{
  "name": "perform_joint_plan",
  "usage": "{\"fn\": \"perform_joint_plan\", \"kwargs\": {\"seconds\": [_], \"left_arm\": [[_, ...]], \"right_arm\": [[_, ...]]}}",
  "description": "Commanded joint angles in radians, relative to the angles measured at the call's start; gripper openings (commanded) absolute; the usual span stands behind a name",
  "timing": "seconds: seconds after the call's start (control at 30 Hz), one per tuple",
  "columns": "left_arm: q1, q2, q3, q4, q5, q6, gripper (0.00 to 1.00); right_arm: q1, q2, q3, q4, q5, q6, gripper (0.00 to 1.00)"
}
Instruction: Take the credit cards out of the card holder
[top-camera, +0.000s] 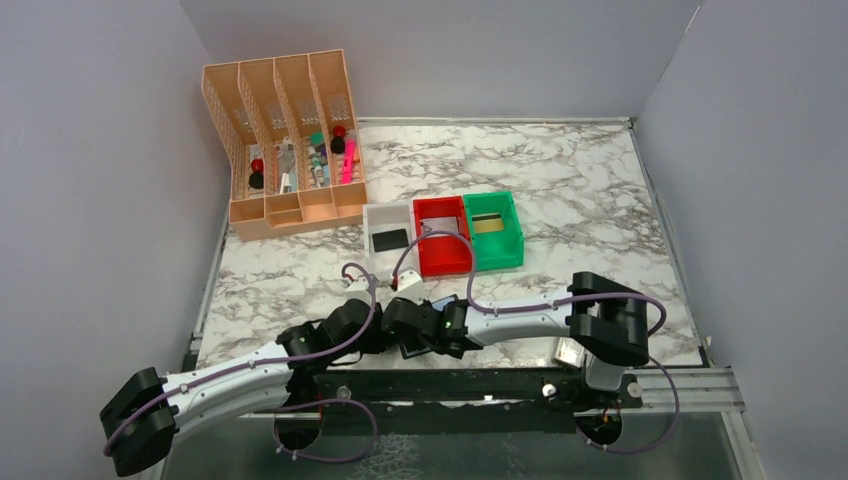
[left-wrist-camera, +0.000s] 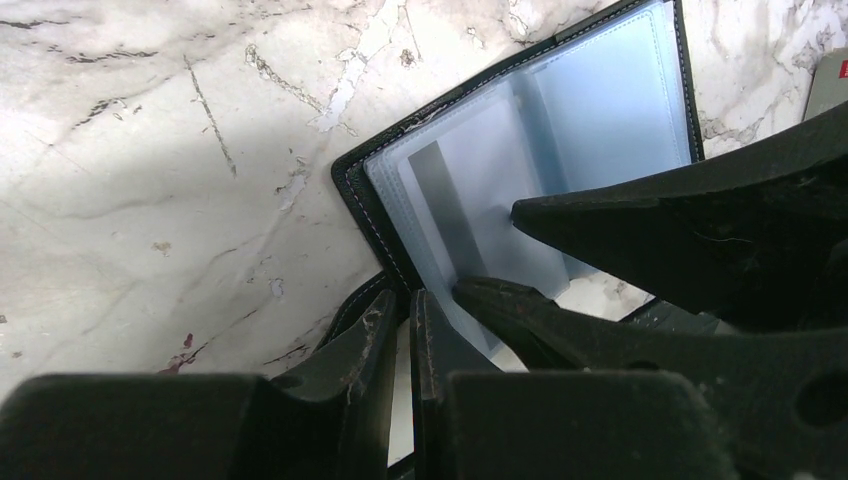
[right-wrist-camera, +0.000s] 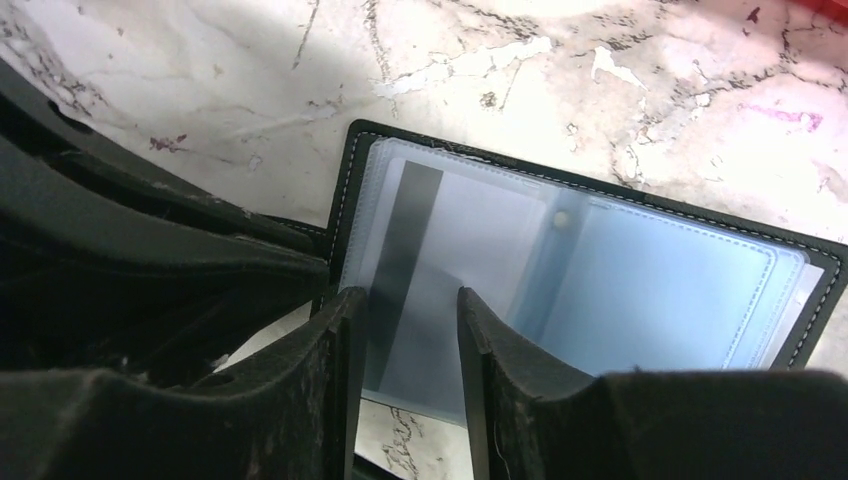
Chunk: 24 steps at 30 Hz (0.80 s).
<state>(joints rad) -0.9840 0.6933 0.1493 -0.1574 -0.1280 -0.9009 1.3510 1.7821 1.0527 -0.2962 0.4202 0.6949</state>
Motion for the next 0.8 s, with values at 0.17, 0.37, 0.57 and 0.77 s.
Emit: {"fn": "perform_joint_plan", "kwargs": {"seconds": [0.17,0.37,0.57,0.77], "left_arm": [[-0.005,0.003,0.003,0.032,0.003,0.009,0.15],[-0.005,0.001,0.003,0.033,0.011,0.008,0.15],[-0.005,-0.004,0.001,0.033,0.013,0.005,0.15],[-0.005,-0.005,0.004,0.032,0.015,0.007,0.15]], "right_arm": [[0.0,0.015,-0.067,-0.073,0.039,0.044,0.22],[0.0,0.019,-0.057,-0.066,0.031,0.035,0.01],[-0.001,-0.052,-0.065,-0.066,0.043,0.046,0.13],[-0.001,-0.116,-0.064,-0.066,0.048,0.036,0.38]]}}
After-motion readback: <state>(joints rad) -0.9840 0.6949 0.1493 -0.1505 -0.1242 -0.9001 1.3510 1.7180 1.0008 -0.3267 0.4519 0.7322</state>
